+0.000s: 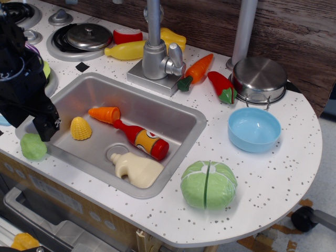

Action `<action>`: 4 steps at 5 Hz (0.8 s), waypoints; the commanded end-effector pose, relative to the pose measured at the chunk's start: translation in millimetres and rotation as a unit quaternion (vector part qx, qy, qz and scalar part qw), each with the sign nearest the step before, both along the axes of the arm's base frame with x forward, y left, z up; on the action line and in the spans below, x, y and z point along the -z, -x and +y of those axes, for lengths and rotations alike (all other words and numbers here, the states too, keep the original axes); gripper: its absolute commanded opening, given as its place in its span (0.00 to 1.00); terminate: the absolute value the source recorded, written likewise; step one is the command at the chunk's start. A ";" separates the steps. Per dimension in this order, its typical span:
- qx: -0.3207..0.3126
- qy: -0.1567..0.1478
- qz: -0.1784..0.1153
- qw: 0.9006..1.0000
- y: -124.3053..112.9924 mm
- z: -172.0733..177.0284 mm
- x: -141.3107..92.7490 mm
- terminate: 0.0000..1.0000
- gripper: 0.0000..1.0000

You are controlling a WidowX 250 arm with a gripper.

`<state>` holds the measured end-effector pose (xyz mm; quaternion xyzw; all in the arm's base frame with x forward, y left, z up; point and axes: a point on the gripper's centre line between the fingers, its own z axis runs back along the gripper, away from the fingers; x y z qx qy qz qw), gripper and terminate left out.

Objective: Put broccoli in bowl

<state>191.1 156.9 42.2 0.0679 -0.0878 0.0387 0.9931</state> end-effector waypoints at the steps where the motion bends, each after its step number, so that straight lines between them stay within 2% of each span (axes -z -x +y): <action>1: 0.000 0.002 -0.018 1.000 4.1 11.5 4.4 0.00 1.00; 2: -0.011 -0.006 -0.037 0.999 7.2 14.1 13.7 0.00 1.00; 4: -0.016 0.029 -0.056 0.998 1.1 12.1 31.3 0.00 1.00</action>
